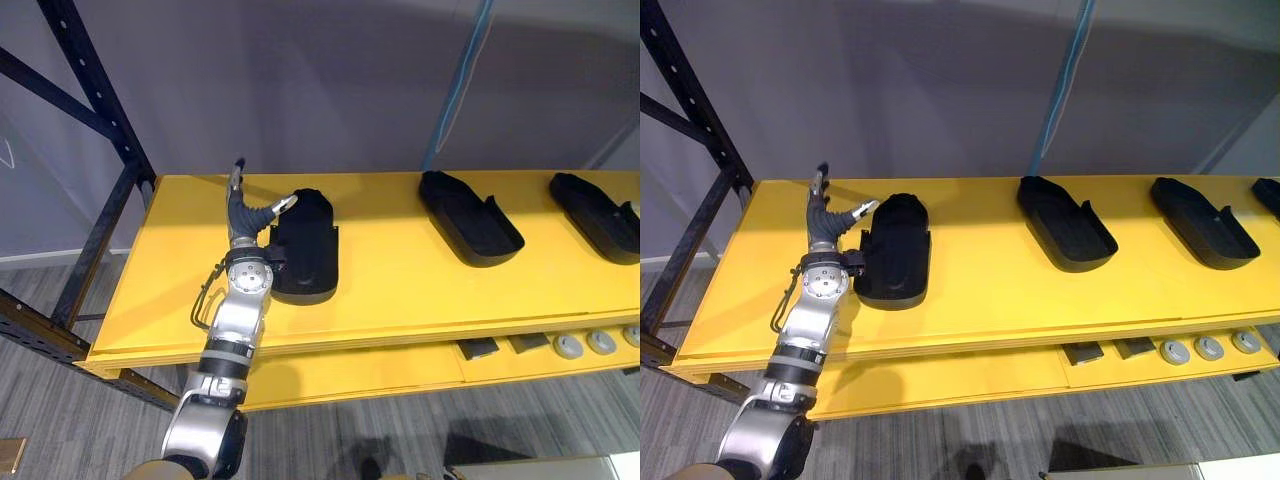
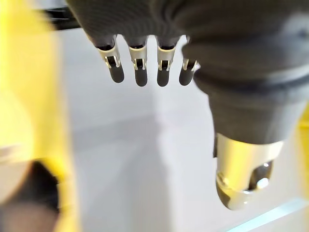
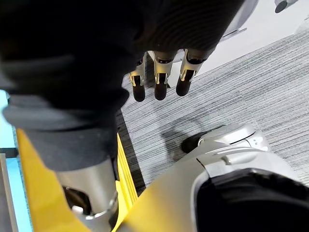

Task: Walk over and take plastic housings, then place them on the shelf

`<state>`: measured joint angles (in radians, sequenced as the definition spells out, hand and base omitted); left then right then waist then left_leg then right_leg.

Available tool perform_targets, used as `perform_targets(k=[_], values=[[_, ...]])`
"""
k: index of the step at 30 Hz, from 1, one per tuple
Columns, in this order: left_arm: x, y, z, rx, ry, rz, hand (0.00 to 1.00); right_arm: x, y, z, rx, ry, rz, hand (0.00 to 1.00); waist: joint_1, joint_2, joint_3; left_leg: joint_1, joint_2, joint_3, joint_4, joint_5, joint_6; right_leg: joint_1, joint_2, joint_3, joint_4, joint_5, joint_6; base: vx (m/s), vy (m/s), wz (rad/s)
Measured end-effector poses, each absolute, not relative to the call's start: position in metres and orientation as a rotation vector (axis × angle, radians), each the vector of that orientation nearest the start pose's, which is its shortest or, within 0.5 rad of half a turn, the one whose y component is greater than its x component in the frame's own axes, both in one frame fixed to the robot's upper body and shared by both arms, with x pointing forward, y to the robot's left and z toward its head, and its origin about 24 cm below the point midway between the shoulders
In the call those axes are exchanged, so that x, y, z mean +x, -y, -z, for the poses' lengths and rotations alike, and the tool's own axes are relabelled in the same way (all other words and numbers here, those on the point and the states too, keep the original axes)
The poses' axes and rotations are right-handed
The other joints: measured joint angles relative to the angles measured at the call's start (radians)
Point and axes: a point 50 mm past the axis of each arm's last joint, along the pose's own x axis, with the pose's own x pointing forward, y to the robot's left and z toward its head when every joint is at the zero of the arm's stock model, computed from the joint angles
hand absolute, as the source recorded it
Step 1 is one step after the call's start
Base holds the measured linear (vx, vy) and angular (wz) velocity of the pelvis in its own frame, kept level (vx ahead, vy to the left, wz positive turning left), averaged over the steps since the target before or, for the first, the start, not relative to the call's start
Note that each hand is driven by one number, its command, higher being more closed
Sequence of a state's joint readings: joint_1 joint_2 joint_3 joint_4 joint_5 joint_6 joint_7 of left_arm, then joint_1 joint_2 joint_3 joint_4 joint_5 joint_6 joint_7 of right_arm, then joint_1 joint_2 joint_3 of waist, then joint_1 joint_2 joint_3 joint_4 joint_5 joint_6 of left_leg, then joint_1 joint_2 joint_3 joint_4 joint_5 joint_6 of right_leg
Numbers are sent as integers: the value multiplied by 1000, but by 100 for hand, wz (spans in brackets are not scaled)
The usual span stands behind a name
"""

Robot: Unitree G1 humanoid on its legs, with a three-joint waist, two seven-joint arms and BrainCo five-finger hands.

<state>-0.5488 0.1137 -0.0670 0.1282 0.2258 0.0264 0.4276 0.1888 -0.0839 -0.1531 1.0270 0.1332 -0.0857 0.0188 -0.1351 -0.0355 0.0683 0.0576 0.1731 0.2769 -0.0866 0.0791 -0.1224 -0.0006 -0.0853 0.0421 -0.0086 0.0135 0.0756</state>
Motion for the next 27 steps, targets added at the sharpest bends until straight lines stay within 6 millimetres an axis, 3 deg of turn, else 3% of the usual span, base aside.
perform_targets(k=[2,3,10,14,20,27], values=[[312,-122,-180,254,572,-256,0,59,206,164,125,-1101,299,0,10,1,-1,1,0,-1,0,0,0,2,0,2,1,0,0,16,0,1],[297,-115,-178,242,614,-211,100,58,206,164,125,-1103,300,0,15,2,-2,1,0,-1,0,0,0,2,0,3,2,-3,2,-6,-1,3],[246,-96,-137,211,554,-11,100,50,209,164,114,-1114,314,0,43,15,-13,15,0,1,-2,-13,-1,0,0,20,39,-48,27,-50,4,-1],[225,-98,-97,257,416,112,100,50,210,164,95,-1116,302,0,43,23,-28,16,-4,2,-3,-11,-2,-1,-2,20,38,-48,26,4,0,1],[219,-103,-50,312,206,192,100,51,210,164,70,-1117,278,0,53,24,-35,3,-4,-10,0,-11,-2,-5,-3,-3,33,-41,21,25,-3,7],[221,-109,-17,370,59,204,100,54,210,164,55,-1115,261,0,52,22,-38,-3,-4,-30,0,-11,-2,1,-5,-25,26,-41,19,24,-6,7]])
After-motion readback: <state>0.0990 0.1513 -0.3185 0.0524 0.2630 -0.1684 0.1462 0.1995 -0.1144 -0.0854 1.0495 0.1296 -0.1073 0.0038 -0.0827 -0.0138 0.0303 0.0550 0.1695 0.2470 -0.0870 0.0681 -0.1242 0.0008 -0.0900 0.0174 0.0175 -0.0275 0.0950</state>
